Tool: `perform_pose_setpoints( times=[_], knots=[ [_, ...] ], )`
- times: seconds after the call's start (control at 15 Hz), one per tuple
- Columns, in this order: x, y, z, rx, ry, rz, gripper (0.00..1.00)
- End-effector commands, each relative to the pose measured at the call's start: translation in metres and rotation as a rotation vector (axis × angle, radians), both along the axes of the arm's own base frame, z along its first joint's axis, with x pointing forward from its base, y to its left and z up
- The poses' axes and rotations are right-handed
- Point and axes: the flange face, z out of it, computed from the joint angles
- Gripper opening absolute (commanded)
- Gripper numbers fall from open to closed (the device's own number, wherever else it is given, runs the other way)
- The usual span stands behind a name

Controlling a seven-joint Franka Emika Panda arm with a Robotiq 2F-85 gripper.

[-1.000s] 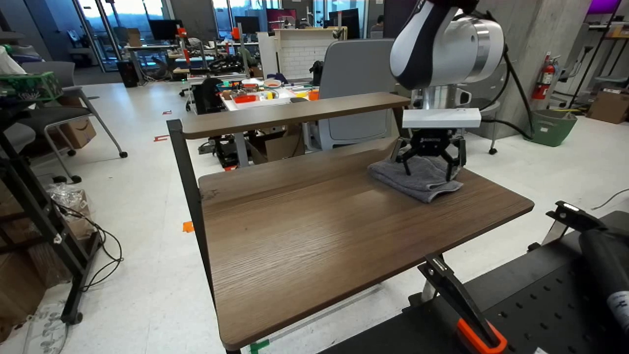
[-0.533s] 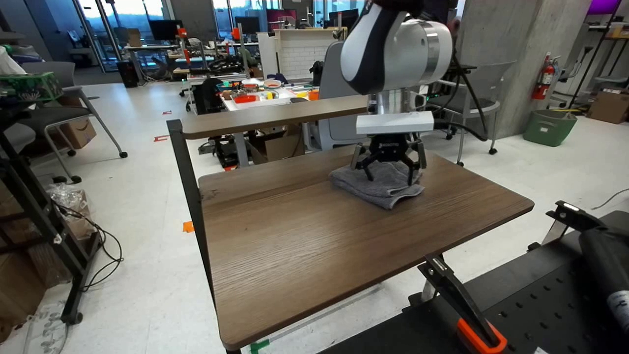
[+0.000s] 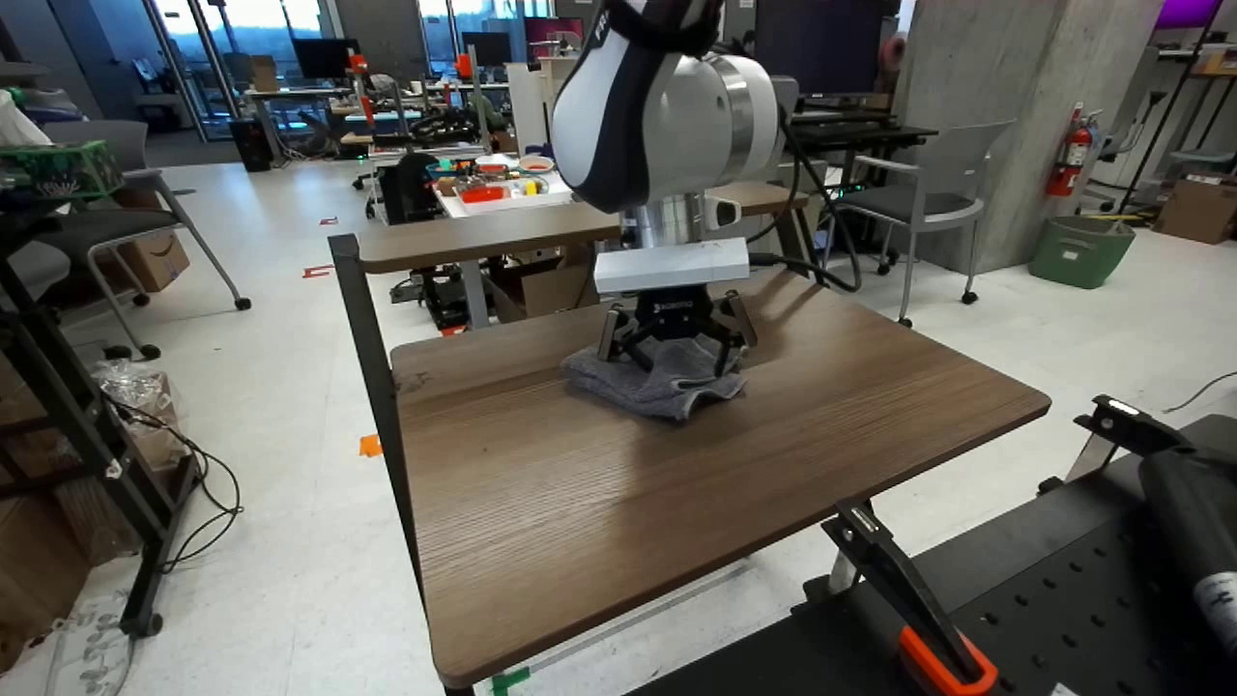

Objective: Move the towel

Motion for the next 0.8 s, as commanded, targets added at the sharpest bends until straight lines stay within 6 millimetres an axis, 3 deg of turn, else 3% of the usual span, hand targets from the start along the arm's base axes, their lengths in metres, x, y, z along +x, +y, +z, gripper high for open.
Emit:
perform_pose_setpoints(
  times=[0.0, 0.2, 0.33, 0.4, 0.53, 0.73],
  knots=[
    [0.004, 0.016, 0.001, -0.005, 0.008, 0.019, 1.0],
    [0.002, 0.037, 0.041, 0.029, -0.053, 0.066, 1.0],
    [-0.005, 0.054, 0.082, 0.068, -0.107, 0.098, 1.0],
    [0.009, 0.042, 0.045, 0.052, -0.07, 0.056, 1.0],
    [0.008, 0.05, 0.061, 0.061, -0.08, 0.062, 1.0],
    [0.006, 0.043, 0.046, 0.053, -0.061, 0.053, 1.0]
  ],
)
